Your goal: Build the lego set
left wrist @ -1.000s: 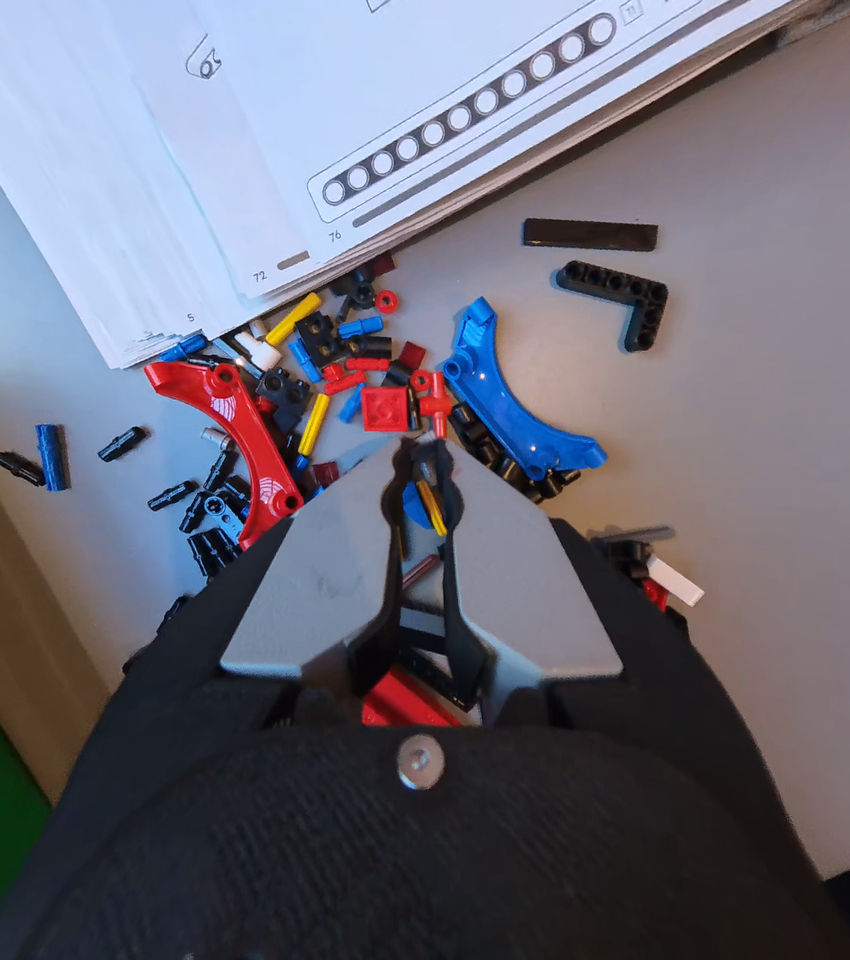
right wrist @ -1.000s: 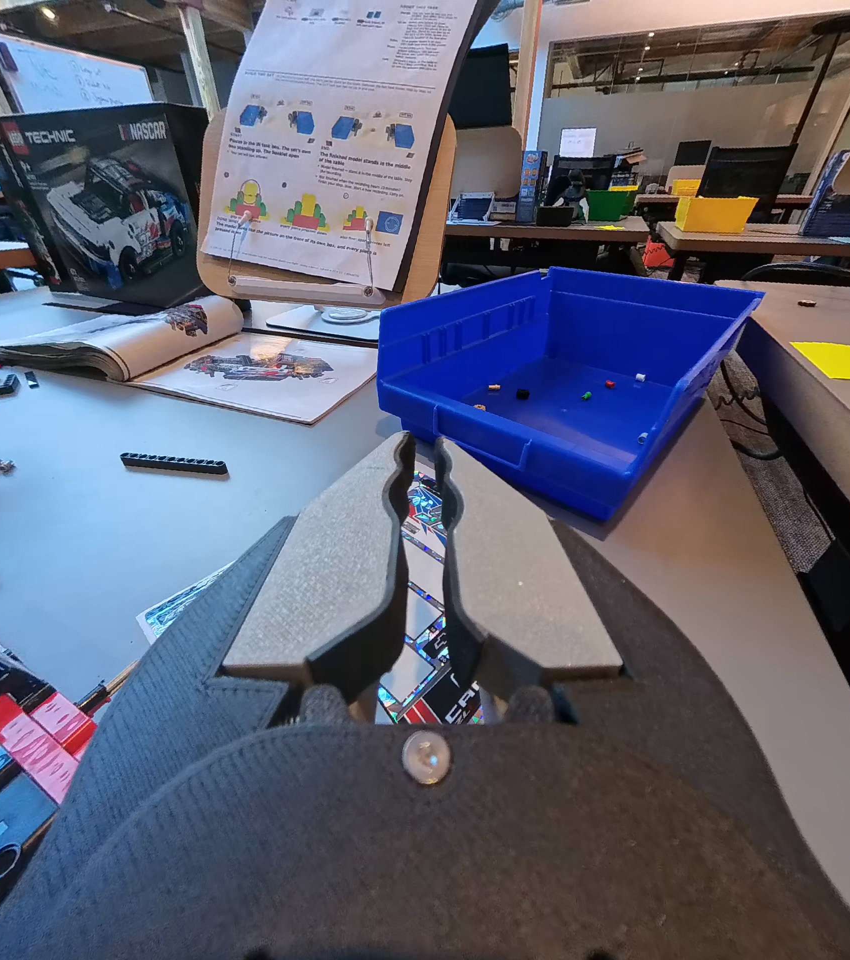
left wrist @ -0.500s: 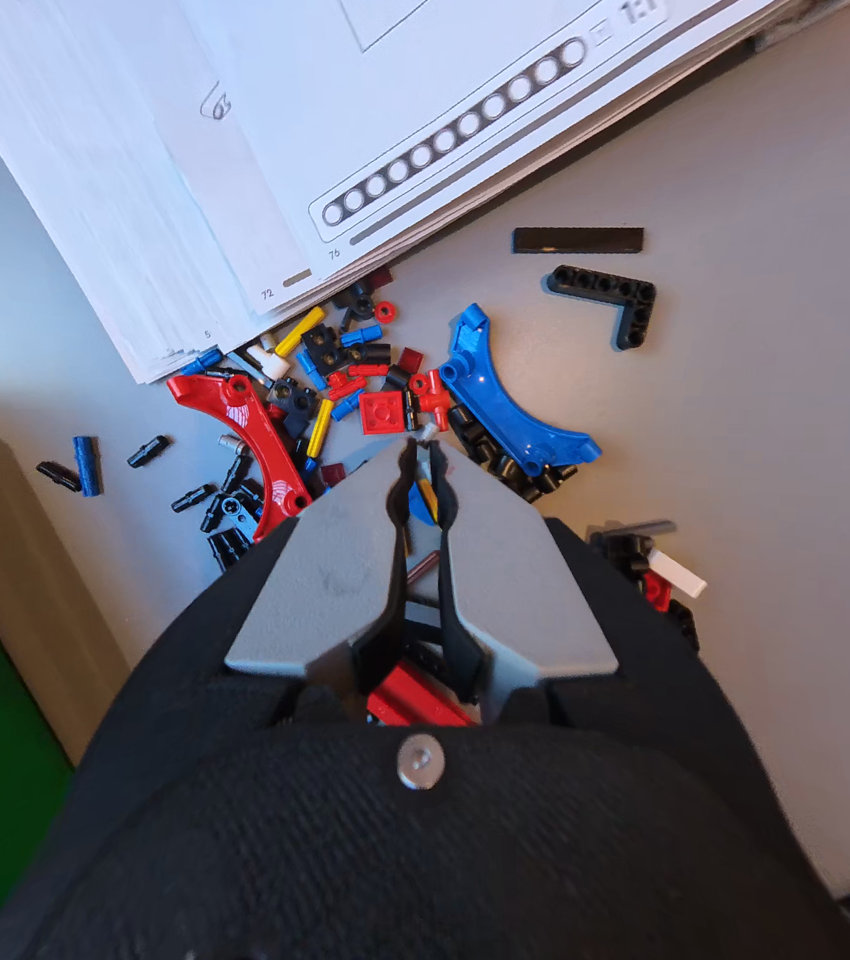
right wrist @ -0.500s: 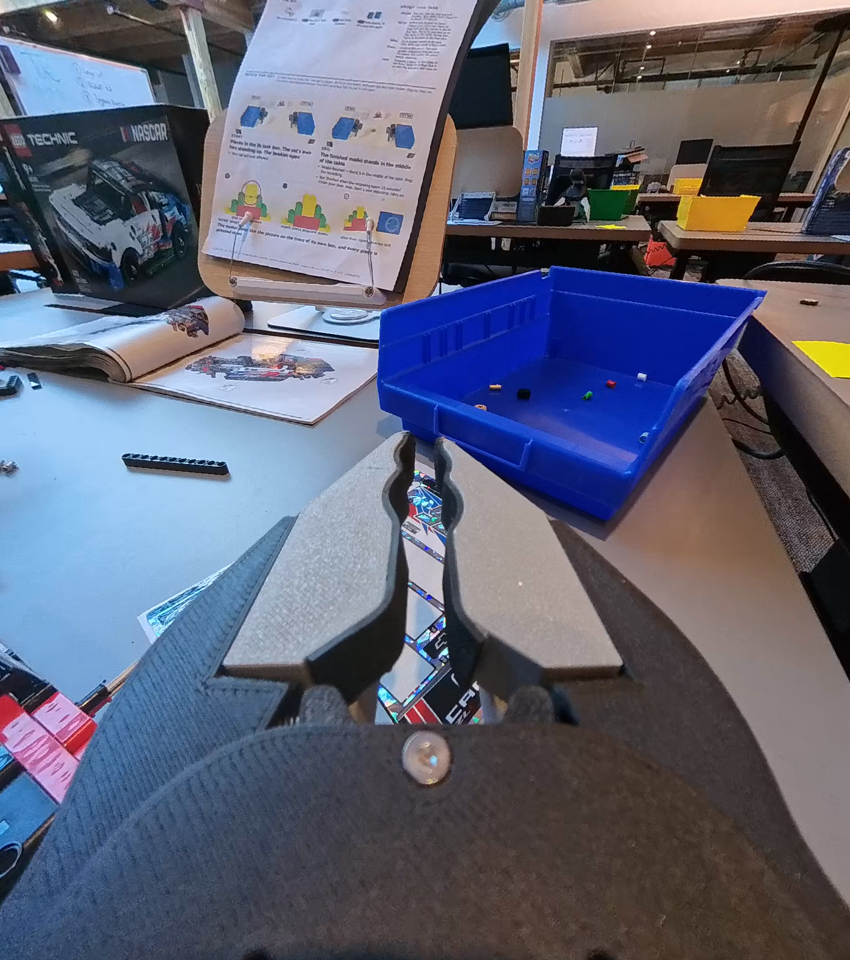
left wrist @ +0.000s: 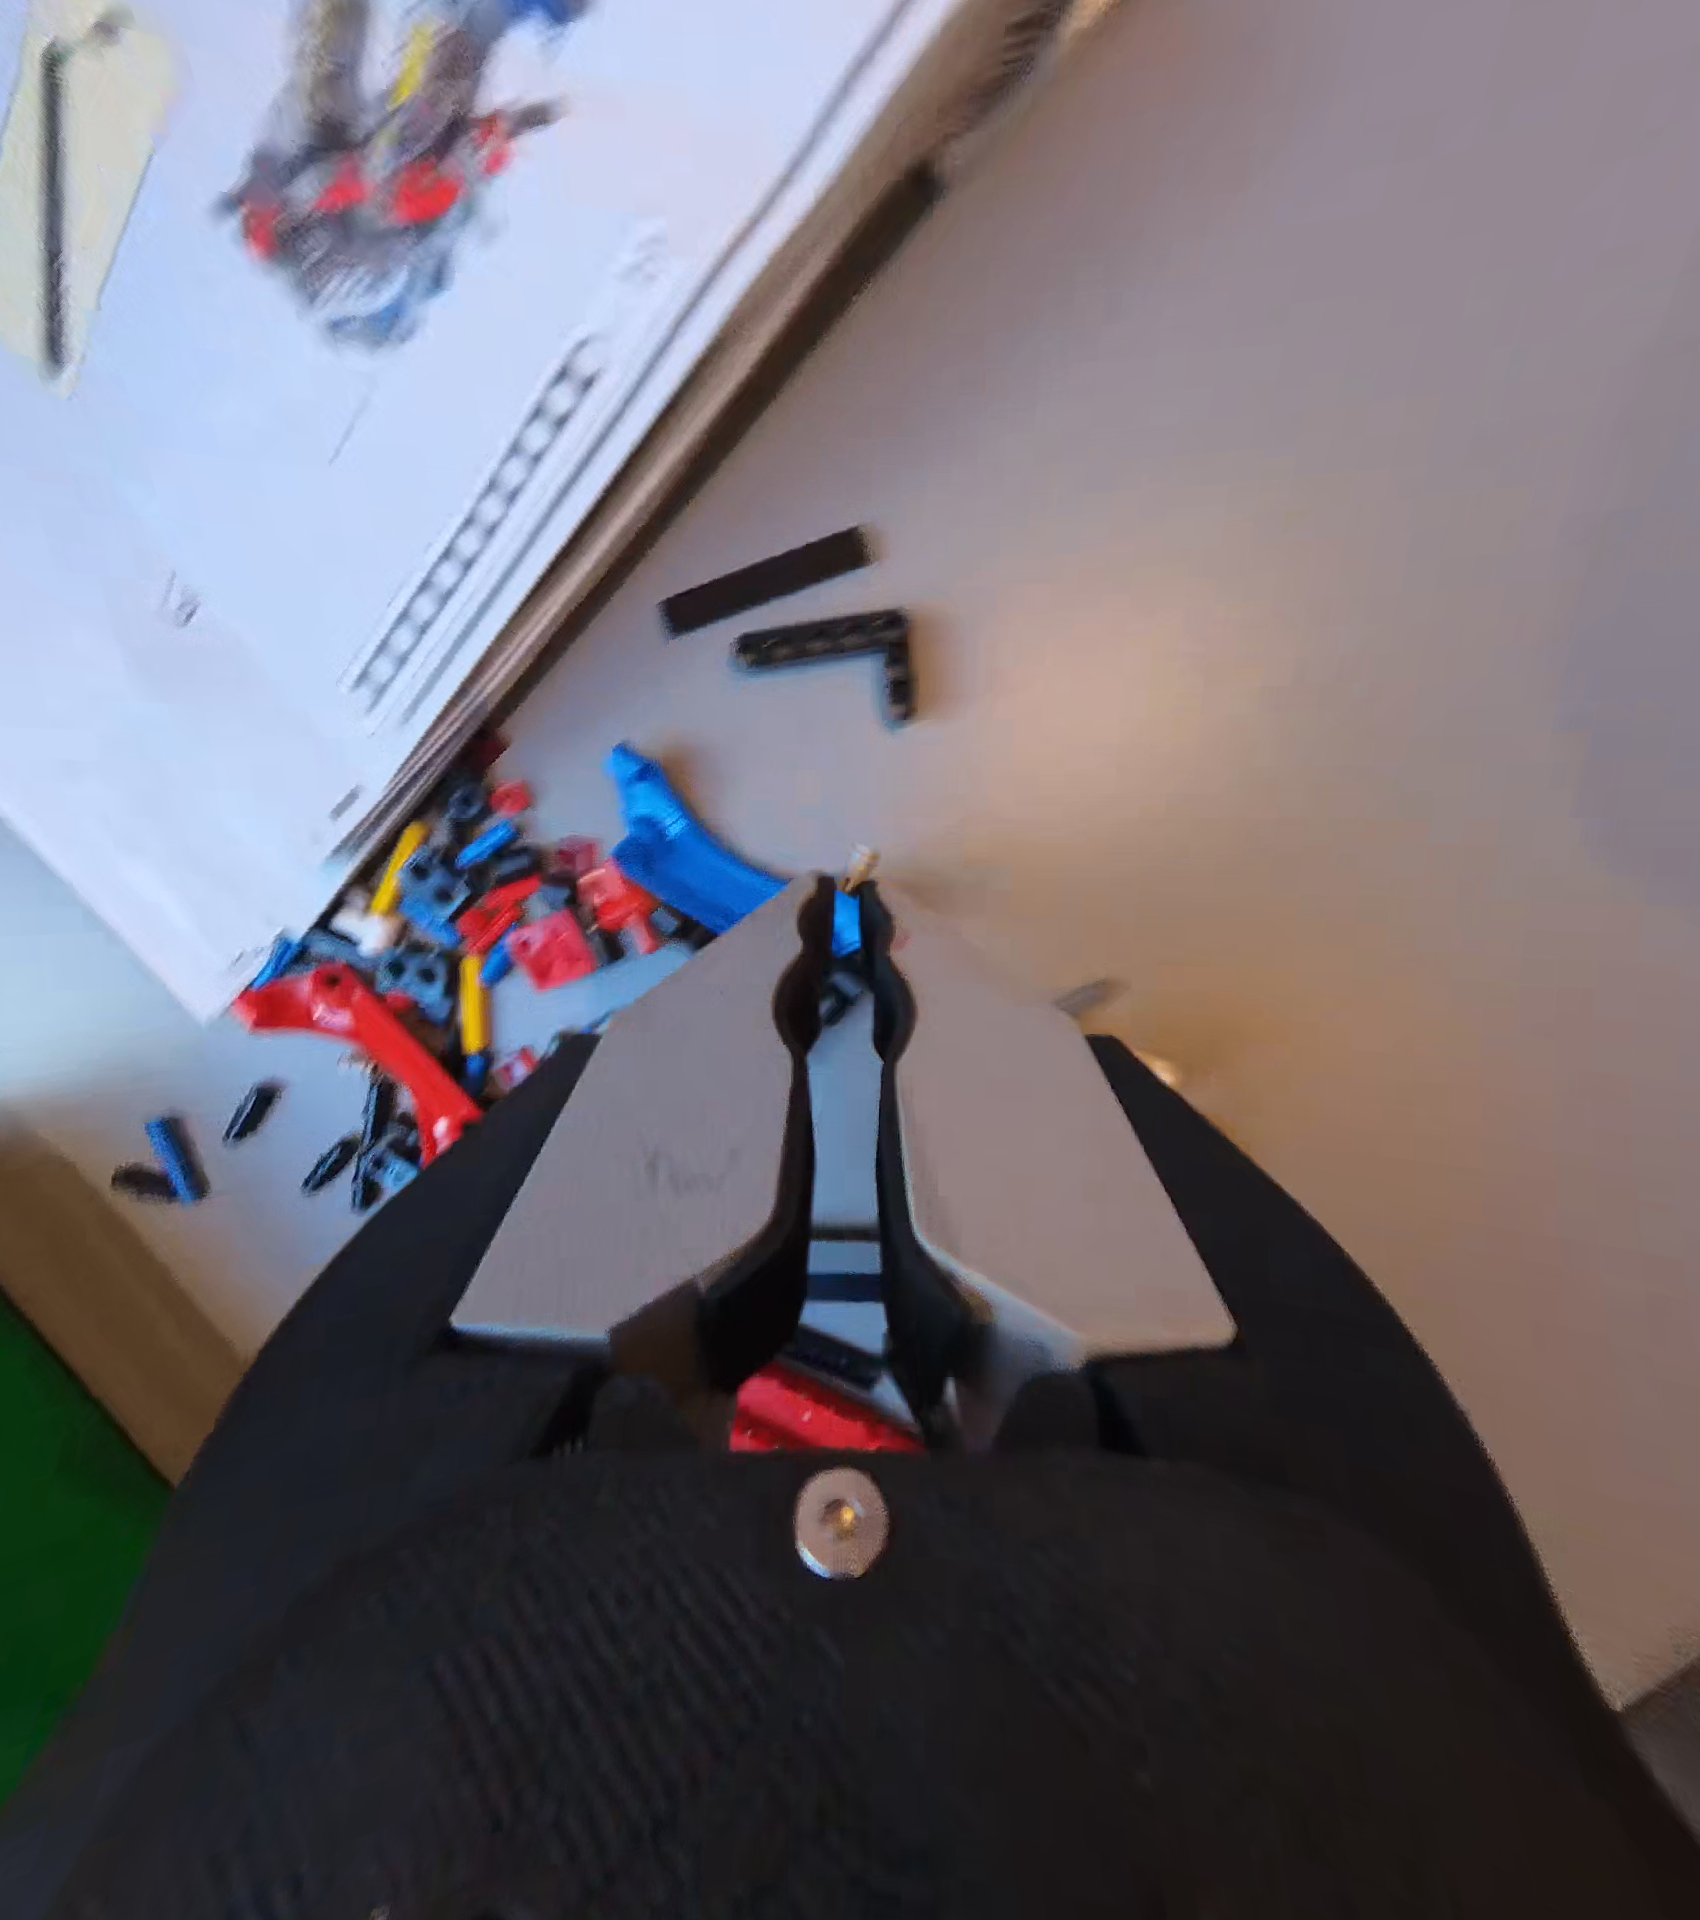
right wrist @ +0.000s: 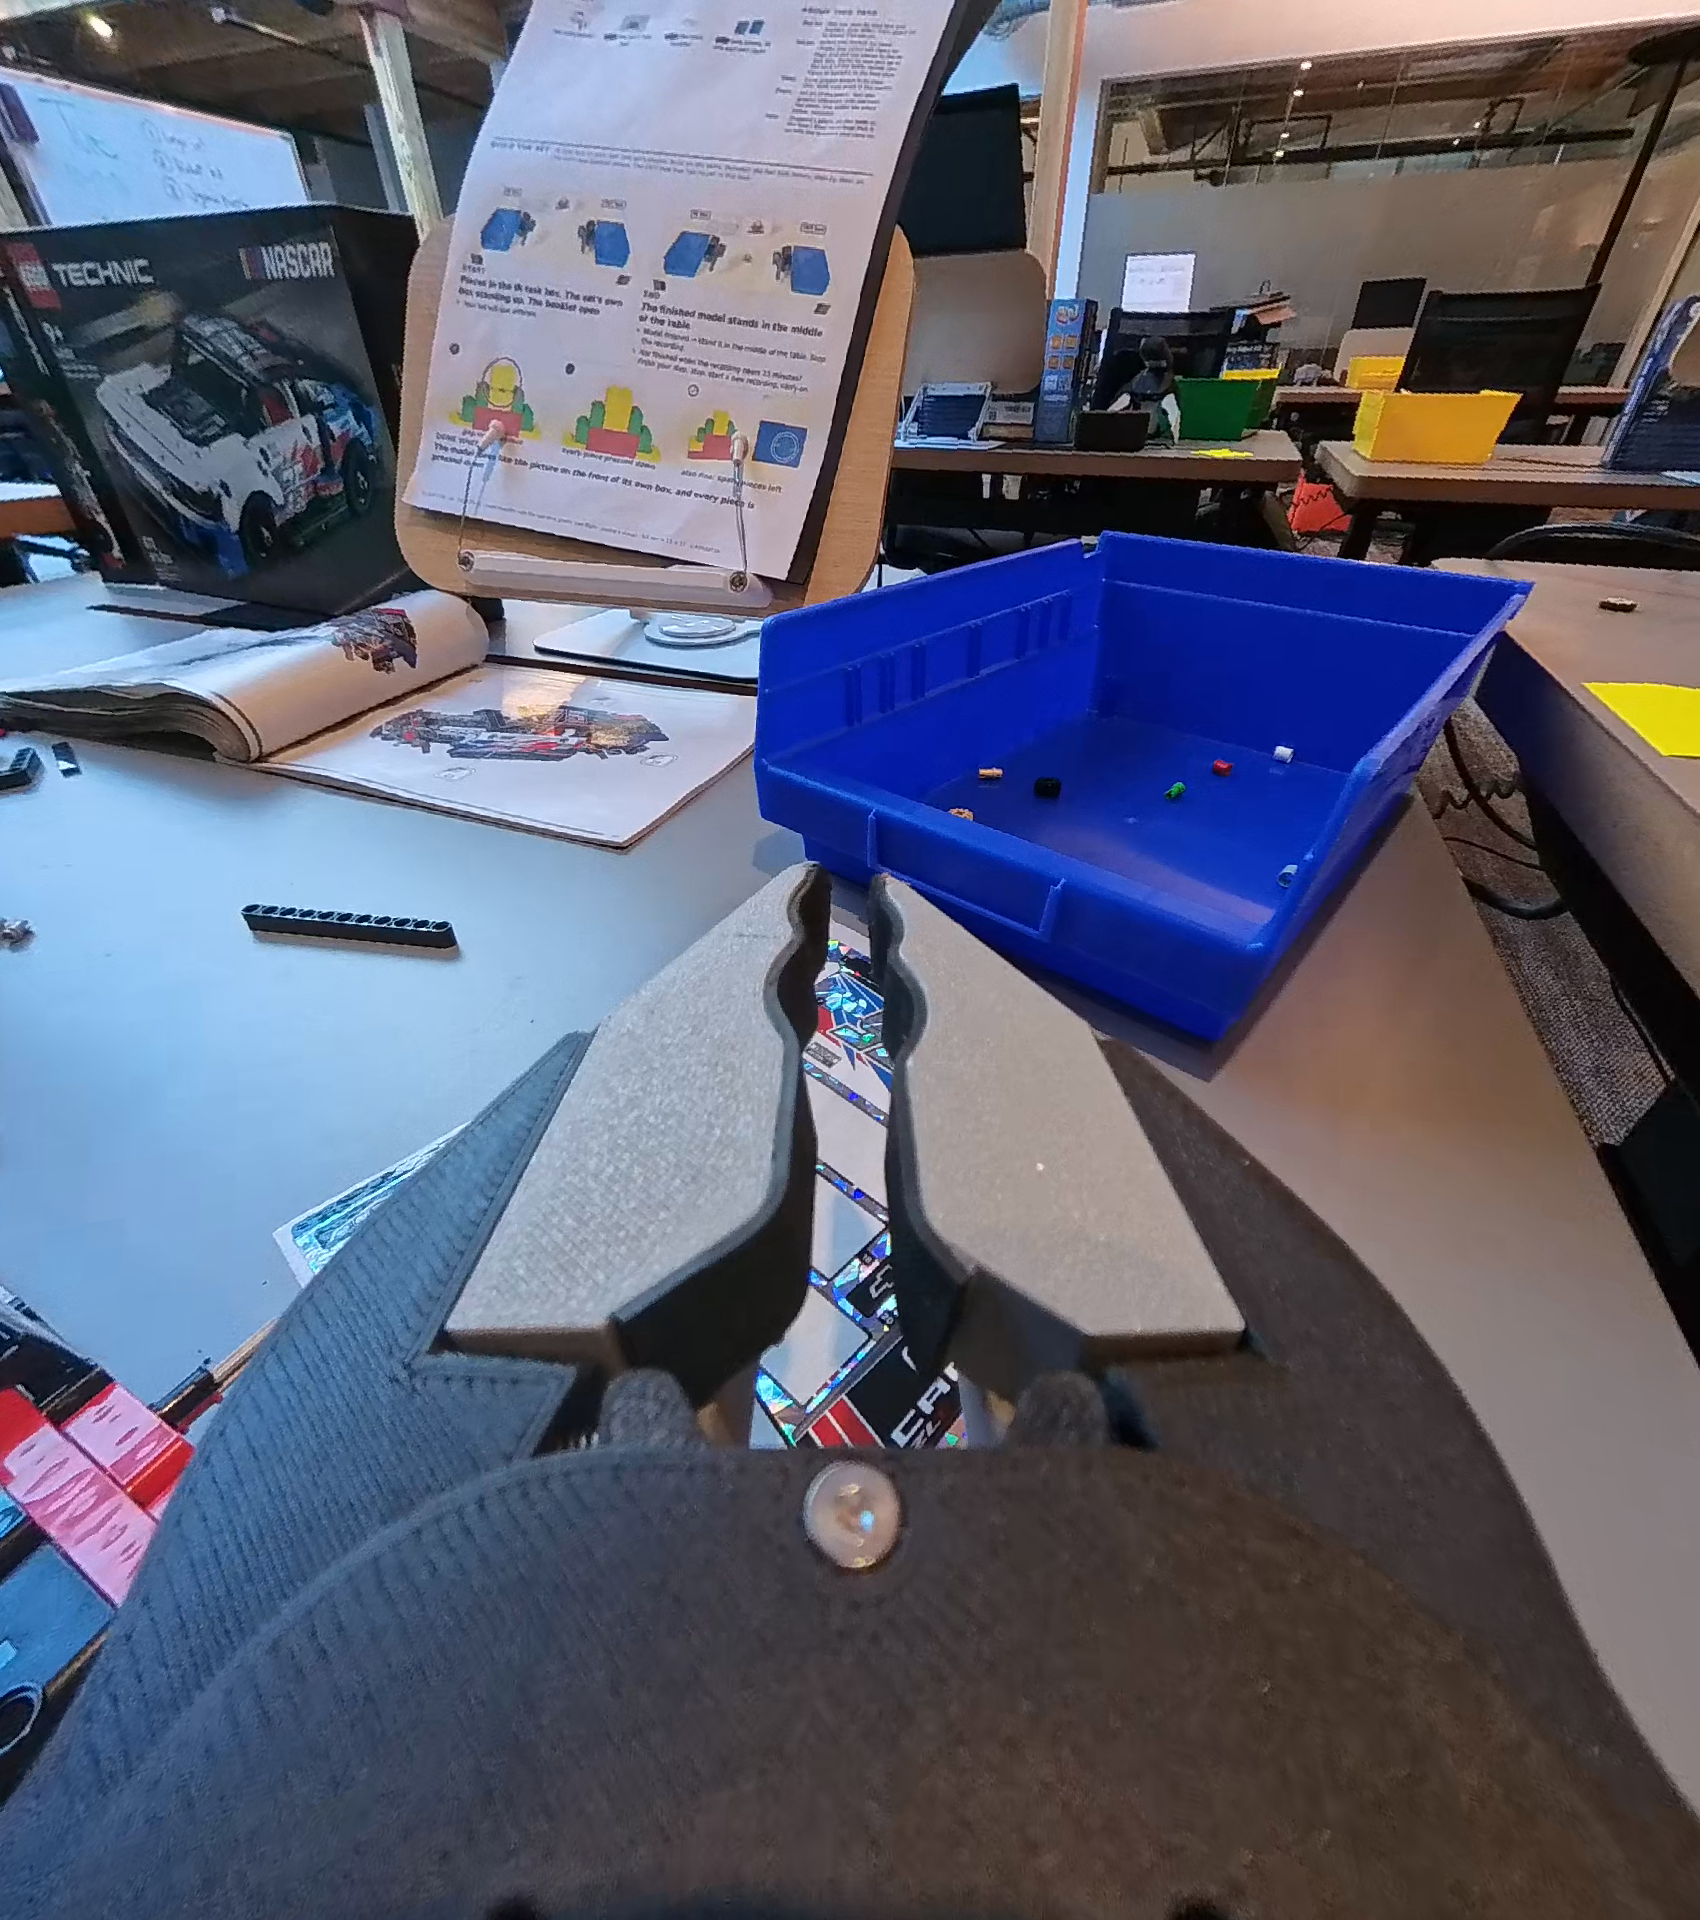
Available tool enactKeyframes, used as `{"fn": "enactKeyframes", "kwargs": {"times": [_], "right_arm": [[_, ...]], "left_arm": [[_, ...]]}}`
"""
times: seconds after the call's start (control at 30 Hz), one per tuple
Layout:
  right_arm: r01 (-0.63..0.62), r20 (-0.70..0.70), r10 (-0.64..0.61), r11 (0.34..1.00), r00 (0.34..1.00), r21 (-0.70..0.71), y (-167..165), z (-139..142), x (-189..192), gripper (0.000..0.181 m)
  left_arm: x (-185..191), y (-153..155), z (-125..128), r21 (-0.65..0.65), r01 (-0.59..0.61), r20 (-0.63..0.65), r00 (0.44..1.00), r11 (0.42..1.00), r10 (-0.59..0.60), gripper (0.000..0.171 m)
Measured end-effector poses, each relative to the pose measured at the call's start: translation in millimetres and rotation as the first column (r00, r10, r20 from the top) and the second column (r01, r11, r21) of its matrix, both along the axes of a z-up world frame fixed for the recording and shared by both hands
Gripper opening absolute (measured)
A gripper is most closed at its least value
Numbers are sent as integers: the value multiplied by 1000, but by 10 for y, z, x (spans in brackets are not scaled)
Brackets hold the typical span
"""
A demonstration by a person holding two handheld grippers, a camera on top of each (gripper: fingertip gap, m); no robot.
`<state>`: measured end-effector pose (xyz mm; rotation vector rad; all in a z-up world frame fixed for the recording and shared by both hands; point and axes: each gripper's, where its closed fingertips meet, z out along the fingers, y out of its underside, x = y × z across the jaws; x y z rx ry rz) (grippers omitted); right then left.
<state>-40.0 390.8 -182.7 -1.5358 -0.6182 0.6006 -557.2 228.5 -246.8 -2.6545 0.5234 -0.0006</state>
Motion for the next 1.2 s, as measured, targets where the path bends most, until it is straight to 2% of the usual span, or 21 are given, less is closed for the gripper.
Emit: {"fn": "enactKeyframes", "kwargs": {"times": [0.13, 0.3, 0.5, 0.93, 1.07, 1.2], "right_arm": [[-1, 4, 1, 1000, 1000, 3, -4, -1, -6, 4], [0, 2, 0, 1000, 1000, 8, -9, 5, -3, 4], [-2, -3, 2, 1000, 1000, 10, -14, 12, 0, 4], [-5, 2, 5, 1000, 1000, 12, -19, 9, -6, 4], [-4, 3, 4, 1000, 1000, 13, -19, 9, -6, 4], [-5, 2, 5, 1000, 1000, 12, -19, 9, -5, 4]], "left_arm": [[661, 49, -46, -31, 178, -11, 984, 984, -178, 2], [1470, 105, -194, -53, 355, 57, 934, 933, -352, 2], [1805, 163, -330, -72, 415, 90, 908, 907, -409, 2], [1810, 140, -287, -62, 423, 106, 903, 904, -416, 7], [1506, 96, -119, -56, 370, 79, 927, 927, -366, 8], [846, 77, 182, -9, 241, -2, 971, 971, -241, 6]]}}
